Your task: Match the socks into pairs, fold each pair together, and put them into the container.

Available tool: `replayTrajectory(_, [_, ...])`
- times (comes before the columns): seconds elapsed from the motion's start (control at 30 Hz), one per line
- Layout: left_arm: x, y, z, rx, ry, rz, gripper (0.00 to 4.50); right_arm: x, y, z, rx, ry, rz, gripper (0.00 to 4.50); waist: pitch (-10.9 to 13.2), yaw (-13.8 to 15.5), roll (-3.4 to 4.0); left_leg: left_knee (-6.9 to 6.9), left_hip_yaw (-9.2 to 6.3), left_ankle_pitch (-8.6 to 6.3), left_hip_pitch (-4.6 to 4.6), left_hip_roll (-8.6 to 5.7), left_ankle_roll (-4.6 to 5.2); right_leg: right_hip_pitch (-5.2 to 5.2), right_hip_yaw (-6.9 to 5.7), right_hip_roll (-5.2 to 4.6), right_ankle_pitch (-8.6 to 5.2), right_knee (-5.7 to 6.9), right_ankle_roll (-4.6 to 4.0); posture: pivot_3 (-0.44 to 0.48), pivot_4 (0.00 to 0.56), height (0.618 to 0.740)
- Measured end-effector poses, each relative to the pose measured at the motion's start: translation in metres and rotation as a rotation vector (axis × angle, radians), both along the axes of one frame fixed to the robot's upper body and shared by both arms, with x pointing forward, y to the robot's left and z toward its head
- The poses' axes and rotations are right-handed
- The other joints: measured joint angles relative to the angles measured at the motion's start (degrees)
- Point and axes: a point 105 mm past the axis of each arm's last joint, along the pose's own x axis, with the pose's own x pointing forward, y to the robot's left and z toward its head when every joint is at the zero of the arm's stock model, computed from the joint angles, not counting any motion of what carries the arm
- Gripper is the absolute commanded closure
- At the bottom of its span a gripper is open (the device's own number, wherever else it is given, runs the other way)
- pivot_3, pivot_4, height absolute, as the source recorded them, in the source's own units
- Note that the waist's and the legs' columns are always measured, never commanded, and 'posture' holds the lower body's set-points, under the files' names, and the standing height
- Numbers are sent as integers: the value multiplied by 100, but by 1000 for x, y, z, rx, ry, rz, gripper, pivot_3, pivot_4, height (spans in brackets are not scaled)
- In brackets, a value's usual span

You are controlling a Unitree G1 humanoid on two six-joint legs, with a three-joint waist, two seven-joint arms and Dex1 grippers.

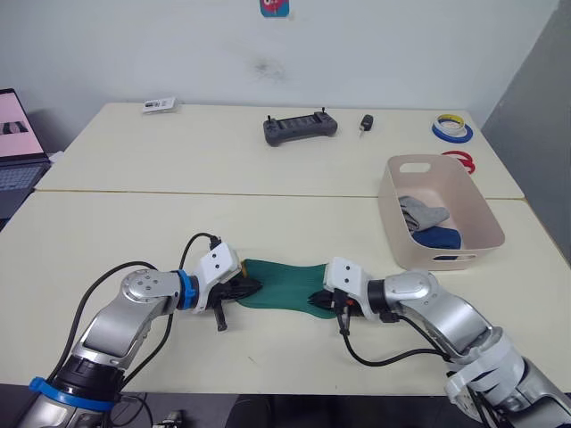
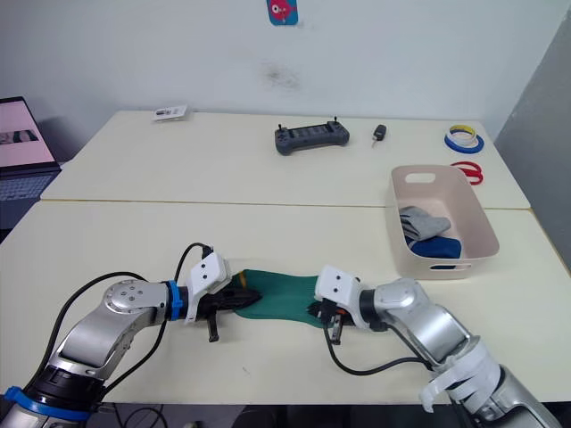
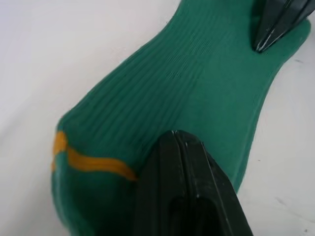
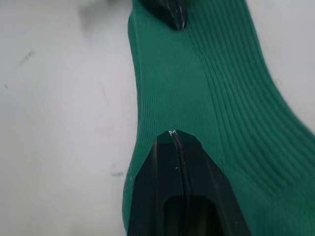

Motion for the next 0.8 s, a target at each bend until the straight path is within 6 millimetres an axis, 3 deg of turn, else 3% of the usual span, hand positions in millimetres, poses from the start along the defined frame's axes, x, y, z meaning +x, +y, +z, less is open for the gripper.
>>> replayTrajectory(0.3, [-4,7,1,-16,-17,30,4500,1,-32,7,-21,-19,-51,4473,-4,-15,0,-1,0,0,6,5,0,3,3,3,0,4,0,0,150,740])
replayTrajectory(0.4, [-5,-1,17,-69,-23,3,4500,3,-24,27,26,-50,-37,4473,-3,-13,-1,0,-4,0,-1,6,0,-2,0,3,0,4,0,0,150,740])
replayTrajectory(0.53, [7,-21,48,-99,-128,-62,4500,13,4,47,98,-115,-7,4473,-4,-2,-1,0,-5,0,1,1,-1,3,-3,5,0,3,0,0,150,740])
replayTrajectory(0.67, [15,-29,27,-65,-88,-57,4500,25,26,29,77,-94,-26,4473,-4,-16,-1,0,10,0,-2,-1,-1,-6,-3,4,0,1,0,0,150,740])
replayTrajectory(0.8, [21,-19,6,-30,-38,-10,4500,31,30,13,36,-73,-52,4473,-4,-3,-1,1,5,1,-4,1,-1,-9,-4,3,0,2,-1,0,150,740])
